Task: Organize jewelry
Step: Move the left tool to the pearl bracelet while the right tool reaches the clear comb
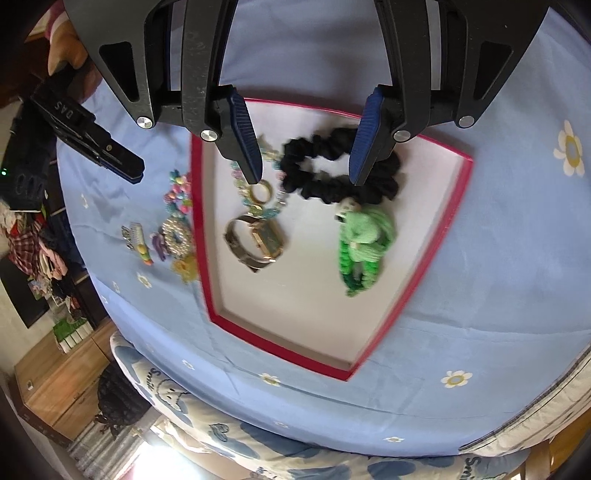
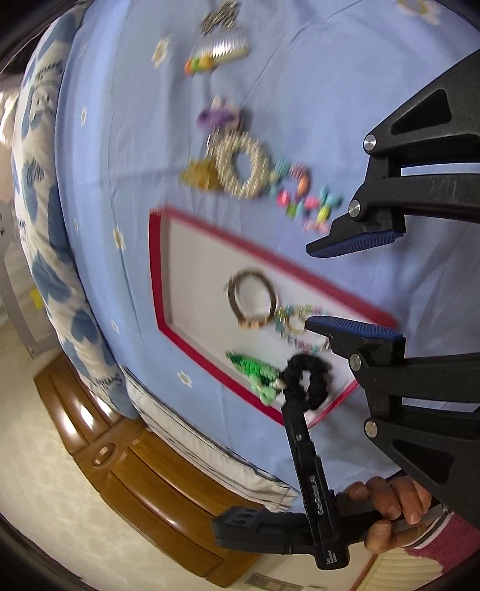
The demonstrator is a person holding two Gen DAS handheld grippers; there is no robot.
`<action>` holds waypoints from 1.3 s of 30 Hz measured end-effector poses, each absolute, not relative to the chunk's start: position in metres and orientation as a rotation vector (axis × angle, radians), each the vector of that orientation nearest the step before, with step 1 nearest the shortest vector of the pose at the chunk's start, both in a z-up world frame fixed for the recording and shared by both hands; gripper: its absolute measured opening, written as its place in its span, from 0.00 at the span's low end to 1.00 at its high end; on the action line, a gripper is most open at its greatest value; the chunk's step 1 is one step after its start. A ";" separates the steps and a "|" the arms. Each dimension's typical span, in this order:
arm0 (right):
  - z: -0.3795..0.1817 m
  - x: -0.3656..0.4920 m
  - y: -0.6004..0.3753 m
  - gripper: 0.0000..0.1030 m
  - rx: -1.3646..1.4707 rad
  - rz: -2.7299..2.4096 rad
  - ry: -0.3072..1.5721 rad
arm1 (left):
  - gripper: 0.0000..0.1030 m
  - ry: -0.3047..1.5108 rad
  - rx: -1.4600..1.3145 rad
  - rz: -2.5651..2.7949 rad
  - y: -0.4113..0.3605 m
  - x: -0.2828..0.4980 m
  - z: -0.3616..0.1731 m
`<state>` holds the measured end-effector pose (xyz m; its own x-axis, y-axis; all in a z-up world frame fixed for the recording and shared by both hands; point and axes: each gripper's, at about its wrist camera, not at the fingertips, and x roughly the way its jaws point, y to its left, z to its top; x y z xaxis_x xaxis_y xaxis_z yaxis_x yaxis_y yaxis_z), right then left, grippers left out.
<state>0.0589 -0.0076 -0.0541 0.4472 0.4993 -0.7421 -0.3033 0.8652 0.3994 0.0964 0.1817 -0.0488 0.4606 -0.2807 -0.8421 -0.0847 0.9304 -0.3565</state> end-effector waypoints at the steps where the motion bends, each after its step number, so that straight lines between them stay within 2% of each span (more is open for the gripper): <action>1: -0.054 0.058 -0.015 0.38 0.233 0.487 0.991 | 0.46 1.092 -0.371 -0.129 0.177 0.096 -0.047; 20: -0.050 0.047 -0.127 0.40 0.365 0.273 0.932 | 0.46 1.099 -0.238 -0.277 0.080 0.107 -0.026; 39: -0.054 0.082 -0.154 0.40 0.346 0.245 0.925 | 0.46 1.122 -0.168 -0.328 0.025 0.138 -0.033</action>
<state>0.0819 -0.1540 -0.0538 0.5805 0.3512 -0.7346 -0.0582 0.9178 0.3928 0.1379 0.0250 -0.0330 0.3926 -0.3409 -0.8542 0.1732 0.9396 -0.2953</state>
